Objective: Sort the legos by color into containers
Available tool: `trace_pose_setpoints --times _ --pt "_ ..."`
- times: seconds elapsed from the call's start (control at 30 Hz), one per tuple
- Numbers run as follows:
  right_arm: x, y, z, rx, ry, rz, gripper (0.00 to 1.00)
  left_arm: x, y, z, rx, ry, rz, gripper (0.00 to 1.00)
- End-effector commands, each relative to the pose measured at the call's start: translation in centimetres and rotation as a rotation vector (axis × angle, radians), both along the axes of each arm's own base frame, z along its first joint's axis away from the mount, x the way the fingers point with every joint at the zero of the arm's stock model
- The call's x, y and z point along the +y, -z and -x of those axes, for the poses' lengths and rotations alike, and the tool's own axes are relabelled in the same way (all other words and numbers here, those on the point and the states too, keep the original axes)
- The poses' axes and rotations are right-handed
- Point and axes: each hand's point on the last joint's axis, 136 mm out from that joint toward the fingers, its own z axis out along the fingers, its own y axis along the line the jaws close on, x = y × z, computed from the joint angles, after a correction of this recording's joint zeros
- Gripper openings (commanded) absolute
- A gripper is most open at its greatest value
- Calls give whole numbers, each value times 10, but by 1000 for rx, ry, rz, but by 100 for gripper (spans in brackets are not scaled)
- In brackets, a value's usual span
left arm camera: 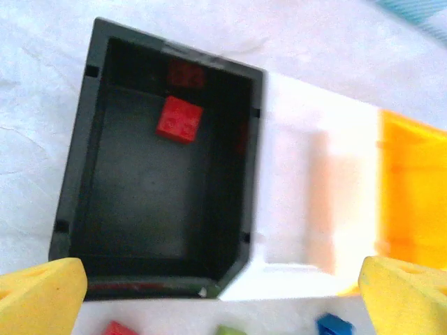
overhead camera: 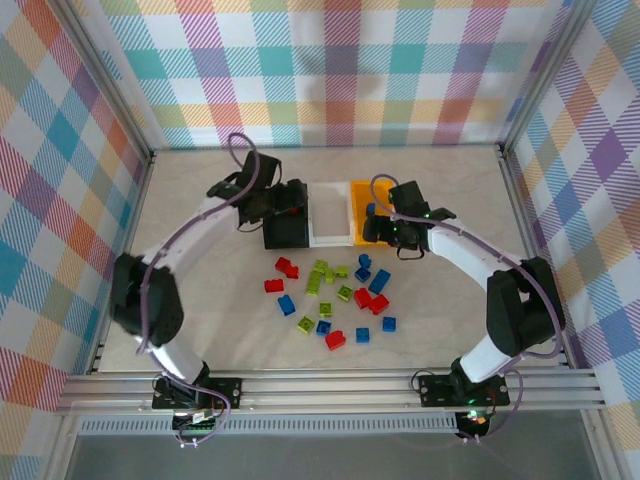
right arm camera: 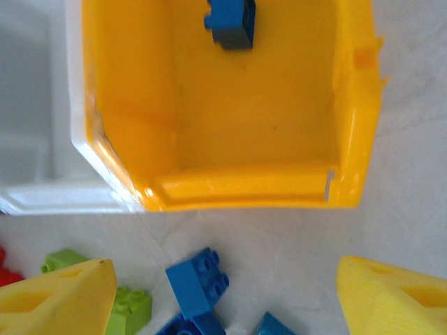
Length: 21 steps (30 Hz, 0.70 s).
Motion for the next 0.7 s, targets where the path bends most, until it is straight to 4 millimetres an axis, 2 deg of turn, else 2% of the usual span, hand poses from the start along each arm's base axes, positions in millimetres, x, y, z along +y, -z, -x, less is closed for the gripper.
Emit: trace_pose_setpoints --times 0.0,0.07,0.17,0.3,0.5,0.67 --pt "1 22 30 107 -29 30 82 -5 -3 32 -9 25 83 100" --pt "2 29 37 118 -48 43 81 0 8 51 3 21 109 100" --pt "16 32 42 102 -114 26 82 12 23 77 20 7 119 100" --pt "34 27 31 40 -164 39 78 28 42 103 39 -11 102 100" --pt "37 46 14 70 -136 86 60 49 58 126 54 -52 63 100" --pt "42 58 11 88 -143 109 54 59 66 134 72 -72 49 100"
